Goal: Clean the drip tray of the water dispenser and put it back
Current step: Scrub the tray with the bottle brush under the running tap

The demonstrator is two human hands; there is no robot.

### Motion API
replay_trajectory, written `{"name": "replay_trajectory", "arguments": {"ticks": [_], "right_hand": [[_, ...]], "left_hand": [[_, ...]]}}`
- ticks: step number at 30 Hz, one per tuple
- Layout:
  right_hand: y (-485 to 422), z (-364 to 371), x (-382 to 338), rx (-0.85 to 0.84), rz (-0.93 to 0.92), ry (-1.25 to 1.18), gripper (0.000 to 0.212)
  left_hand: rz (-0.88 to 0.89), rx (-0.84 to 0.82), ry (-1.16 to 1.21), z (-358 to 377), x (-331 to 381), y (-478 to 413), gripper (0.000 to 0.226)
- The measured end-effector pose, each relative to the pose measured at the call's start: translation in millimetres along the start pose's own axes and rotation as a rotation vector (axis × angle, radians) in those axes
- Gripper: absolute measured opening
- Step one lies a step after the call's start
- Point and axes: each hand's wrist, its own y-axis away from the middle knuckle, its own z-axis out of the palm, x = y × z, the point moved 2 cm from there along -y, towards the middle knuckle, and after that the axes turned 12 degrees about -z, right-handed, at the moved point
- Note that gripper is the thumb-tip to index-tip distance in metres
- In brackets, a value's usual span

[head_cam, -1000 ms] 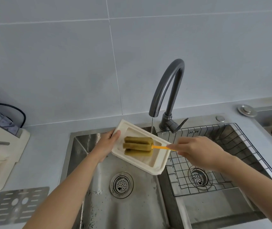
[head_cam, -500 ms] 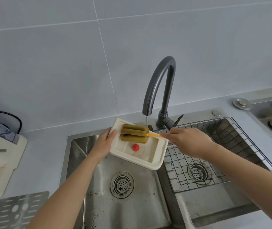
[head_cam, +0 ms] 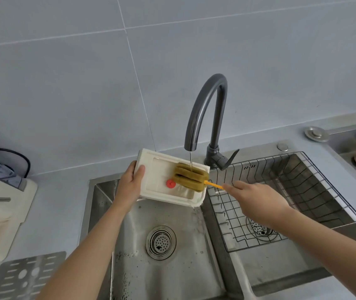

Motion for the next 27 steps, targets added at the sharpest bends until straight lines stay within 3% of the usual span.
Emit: {"name": "replay_trajectory", "arguments": {"ticks": [3, 8, 14, 21, 27], "right_hand": [[3, 6, -3, -0.023, 0.008, -0.041, 0.063], [8, 9, -9, -0.091, 0.0, -0.056, 0.059], [15, 3, -6, -0.114, -0.033, -0.004, 0.055], [30, -11, 18, -0.009, -0.019, -0.013, 0.051], [16, -15, 7, 0.102, -0.005, -0.166, 0.042]], "left_hand": [[0.033, 0.032, -0.026, -1, 2, 1, 0.032], [0.081, 0.08, -0.072, -1, 6, 0, 0.022], [0.059, 0.076, -0.115, 2, 1, 1, 0.029], [0.01, 0.063, -0.118, 2, -7, 0, 0.027], [-0.025, -0.084, -0.075, 19, 3, 3, 0.025]]}}
